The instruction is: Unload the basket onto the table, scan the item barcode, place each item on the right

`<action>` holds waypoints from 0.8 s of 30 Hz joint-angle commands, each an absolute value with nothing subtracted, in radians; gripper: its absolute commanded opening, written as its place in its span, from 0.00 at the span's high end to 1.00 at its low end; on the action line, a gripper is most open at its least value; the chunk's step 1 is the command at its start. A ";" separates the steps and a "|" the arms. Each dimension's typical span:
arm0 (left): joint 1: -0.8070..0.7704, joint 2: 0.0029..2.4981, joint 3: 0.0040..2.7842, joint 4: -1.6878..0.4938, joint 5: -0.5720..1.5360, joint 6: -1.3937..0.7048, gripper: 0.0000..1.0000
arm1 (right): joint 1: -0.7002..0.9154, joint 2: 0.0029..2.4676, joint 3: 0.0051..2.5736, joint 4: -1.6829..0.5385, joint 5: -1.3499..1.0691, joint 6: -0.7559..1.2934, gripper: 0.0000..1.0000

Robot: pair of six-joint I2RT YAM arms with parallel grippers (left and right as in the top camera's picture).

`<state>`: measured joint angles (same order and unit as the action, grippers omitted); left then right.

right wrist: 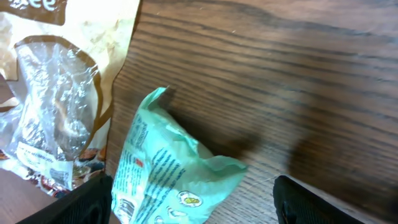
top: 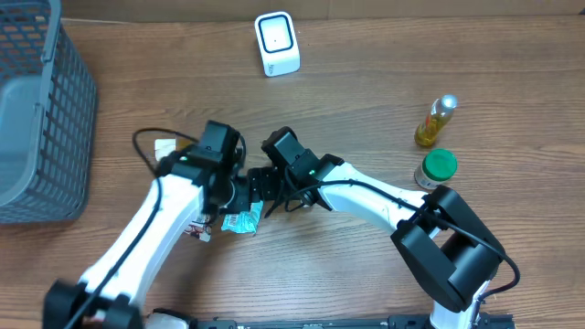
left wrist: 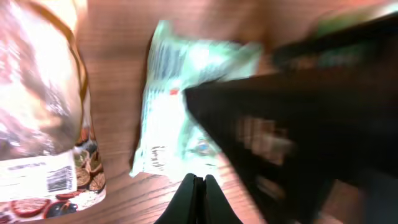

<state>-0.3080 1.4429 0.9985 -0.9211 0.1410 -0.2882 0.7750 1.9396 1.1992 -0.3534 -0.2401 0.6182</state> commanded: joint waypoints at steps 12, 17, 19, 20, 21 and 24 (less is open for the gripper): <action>-0.283 1.394 1.016 -0.983 0.216 -0.284 0.96 | 0.779 1.944 1.197 -0.349 -0.257 0.625 0.20; -0.201 1.359 1.016 -0.959 0.334 -0.258 0.96 | 0.779 1.944 1.197 -0.349 -0.268 0.625 0.20; -0.164 1.336 1.016 -0.954 0.334 -0.258 0.96 | 0.779 1.944 1.197 -0.349 -0.268 0.625 0.20; -0.147 1.323 1.014 -0.952 0.334 -0.262 0.95 | 0.779 1.944 1.197 -0.349 -0.268 0.625 0.20; -0.126 1.306 1.008 -0.948 0.334 -0.266 0.95 | 0.779 1.944 1.197 -0.349 -0.267 0.625 0.20; -0.079 1.261 0.974 -0.937 0.332 -0.293 0.96 | 0.779 1.944 1.197 -0.346 -0.267 0.625 0.20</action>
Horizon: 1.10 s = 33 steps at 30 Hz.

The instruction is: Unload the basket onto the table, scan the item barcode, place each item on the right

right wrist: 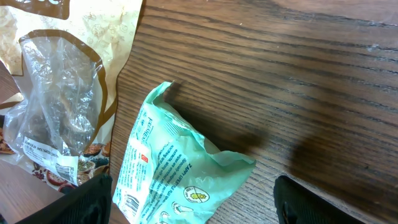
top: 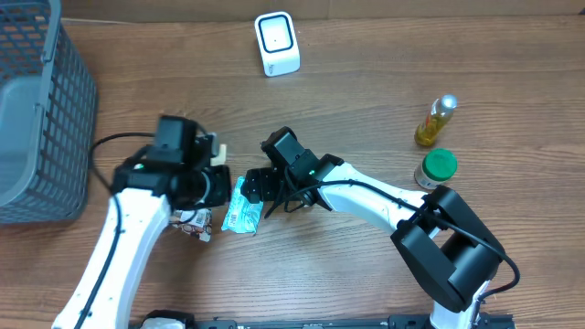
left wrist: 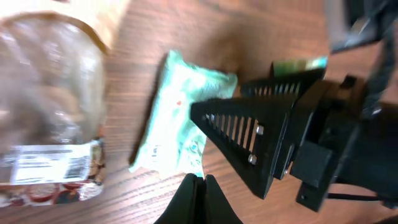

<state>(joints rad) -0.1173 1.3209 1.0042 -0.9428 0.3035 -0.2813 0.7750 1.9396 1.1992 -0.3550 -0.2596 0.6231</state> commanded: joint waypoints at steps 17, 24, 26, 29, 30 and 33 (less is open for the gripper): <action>-0.037 1.242 0.768 -0.820 0.304 -0.310 0.92 | 0.779 1.959 1.197 -0.333 -0.246 0.622 0.21; -0.054 1.291 0.727 -0.783 0.328 -0.308 0.95 | 0.779 2.002 1.197 -0.304 -0.249 0.622 0.21; -0.063 1.316 0.725 -0.761 0.350 -0.305 0.96 | 0.779 2.004 1.197 -0.294 -0.254 0.622 0.21; -0.076 1.359 0.725 -0.725 0.362 -0.302 0.96 | 0.779 2.004 1.197 -0.282 -0.270 0.622 0.21; -0.081 1.379 0.725 -0.712 0.363 -0.302 0.96 | 0.779 2.004 1.197 -0.281 -0.273 0.622 0.21; -0.093 1.441 0.725 -0.690 0.362 -0.302 0.96 | 0.779 2.004 1.197 -0.282 -0.281 0.622 0.21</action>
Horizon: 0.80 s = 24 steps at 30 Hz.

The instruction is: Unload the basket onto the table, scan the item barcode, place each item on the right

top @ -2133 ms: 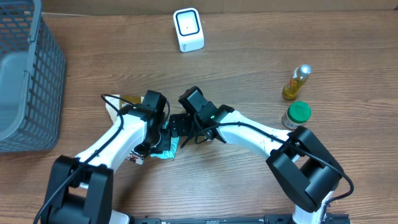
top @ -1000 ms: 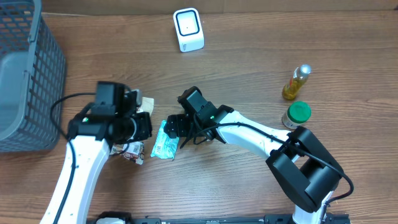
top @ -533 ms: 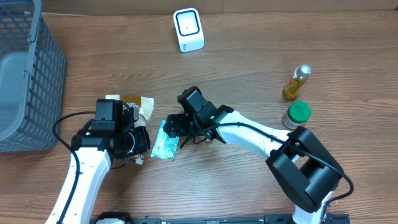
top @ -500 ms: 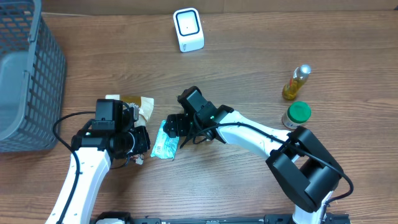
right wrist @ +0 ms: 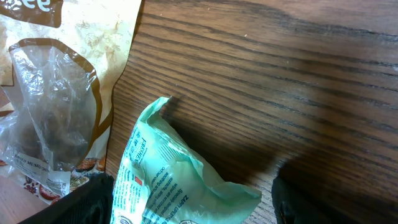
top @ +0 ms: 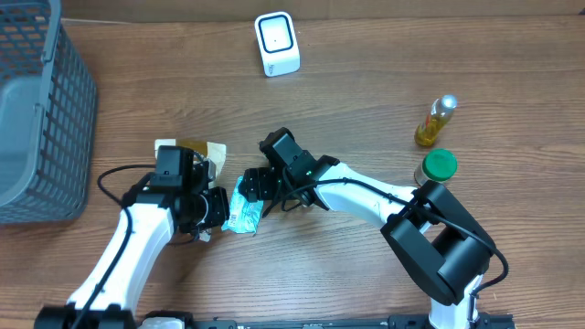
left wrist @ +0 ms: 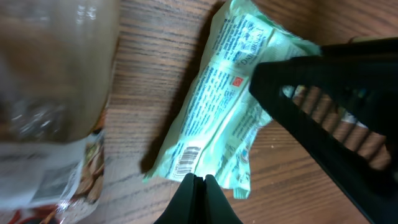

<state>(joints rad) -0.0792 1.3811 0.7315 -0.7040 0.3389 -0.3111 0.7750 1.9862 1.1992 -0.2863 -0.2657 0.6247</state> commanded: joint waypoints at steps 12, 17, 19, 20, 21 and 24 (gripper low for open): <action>-0.096 1.608 0.725 -0.633 0.360 -0.299 0.96 | 0.779 2.007 1.197 -0.285 -0.286 0.626 0.34; -0.096 1.608 0.725 -0.633 0.360 -0.299 0.96 | 0.779 2.008 1.197 -0.285 -0.294 0.646 0.35; -0.096 1.608 0.725 -0.633 0.360 -0.299 0.96 | 0.779 2.008 1.197 -0.284 -0.294 0.656 0.36; -0.096 1.608 0.725 -0.633 0.360 -0.299 0.96 | 0.779 2.008 1.197 -0.284 -0.294 0.656 0.36; -0.096 1.608 0.725 -0.633 0.360 -0.299 0.96 | 0.779 2.008 1.197 -0.284 -0.294 0.659 0.36; -0.096 1.608 0.725 -0.633 0.360 -0.299 0.96 | 0.779 2.008 1.197 -0.284 -0.295 0.661 0.37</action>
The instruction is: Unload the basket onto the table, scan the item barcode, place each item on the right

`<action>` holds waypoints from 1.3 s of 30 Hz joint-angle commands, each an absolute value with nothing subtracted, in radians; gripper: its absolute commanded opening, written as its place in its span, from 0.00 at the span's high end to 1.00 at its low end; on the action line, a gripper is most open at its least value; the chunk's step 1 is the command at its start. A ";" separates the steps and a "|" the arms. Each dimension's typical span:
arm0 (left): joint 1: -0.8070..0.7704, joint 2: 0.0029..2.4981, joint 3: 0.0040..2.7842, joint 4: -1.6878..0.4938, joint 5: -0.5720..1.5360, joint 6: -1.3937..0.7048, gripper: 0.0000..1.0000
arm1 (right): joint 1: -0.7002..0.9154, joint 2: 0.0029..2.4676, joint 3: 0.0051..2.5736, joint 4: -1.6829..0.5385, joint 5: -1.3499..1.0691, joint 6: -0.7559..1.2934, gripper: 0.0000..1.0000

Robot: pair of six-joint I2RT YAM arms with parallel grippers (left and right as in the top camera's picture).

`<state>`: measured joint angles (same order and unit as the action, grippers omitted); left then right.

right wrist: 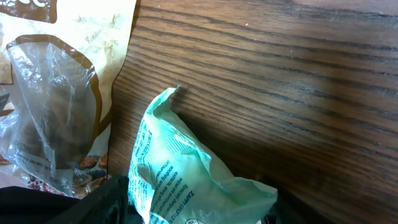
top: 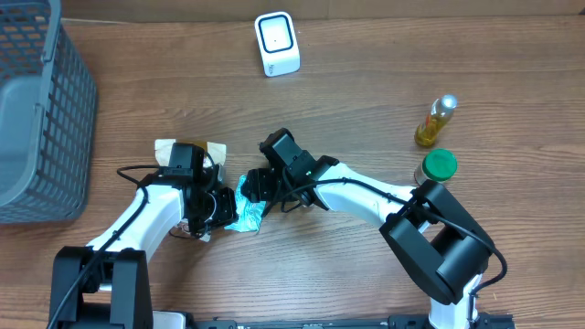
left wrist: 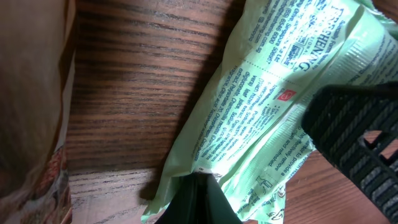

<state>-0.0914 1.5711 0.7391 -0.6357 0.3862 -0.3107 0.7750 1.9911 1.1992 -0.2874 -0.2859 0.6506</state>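
Observation:
A mint-green printed packet (top: 245, 206) lies on the wooden table (top: 366, 82) at centre. It fills the left wrist view (left wrist: 261, 106). My left gripper (left wrist: 198, 186) is shut, its tip pressed against the packet's lower edge; seen from above, the left gripper (top: 222, 208) is just left of the packet. My right gripper (right wrist: 196, 208) is open, its fingers either side of the packet (right wrist: 180, 168), over its upper end (top: 257, 185). The white scanner (top: 276, 43) stands at the far edge. No barcode shows.
A tan snack bag with a clear window (right wrist: 56, 93) lies left of the packet, partly under my left arm (top: 187, 151). A grey mesh basket (top: 37, 110) sits far left. A yellow bottle (top: 437, 119) and a green-capped jar (top: 437, 167) stand at right.
My left gripper, still shut, has moved closer until its tip touches the packet's edge. The packet has shifted a little deeper between my right gripper's fingers. The barcode seen before is now out of view.
My left gripper was shut beside the right gripper over the packet. Then it was back over the snack bag to the left. After that it sat lower beside the packet, and now it presses against the packet. My right gripper stayed open astride the packet throughout.

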 commanded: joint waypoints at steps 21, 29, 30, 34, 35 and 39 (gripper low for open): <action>-0.096 1.608 0.725 -0.631 0.360 -0.299 0.96 | 0.779 2.054 1.197 -0.223 -0.387 0.707 0.59; -0.096 1.608 0.725 -0.631 0.359 -0.299 0.96 | 0.779 2.061 1.197 -0.215 -0.399 0.707 0.63; -0.096 1.608 0.725 -0.631 0.359 -0.299 0.96 | 0.779 2.061 1.197 -0.215 -0.399 0.706 0.64; -0.096 1.608 0.725 -0.632 0.359 -0.299 0.96 | 0.771 2.059 1.198 -0.214 -0.422 0.672 0.71; -0.096 1.608 0.725 -0.632 0.359 -0.299 0.96 | 0.767 2.057 1.198 -0.215 -0.432 0.663 0.73; -0.096 1.608 0.725 -0.632 0.359 -0.299 0.96 | 0.747 2.057 1.198 -0.215 -0.476 0.646 0.76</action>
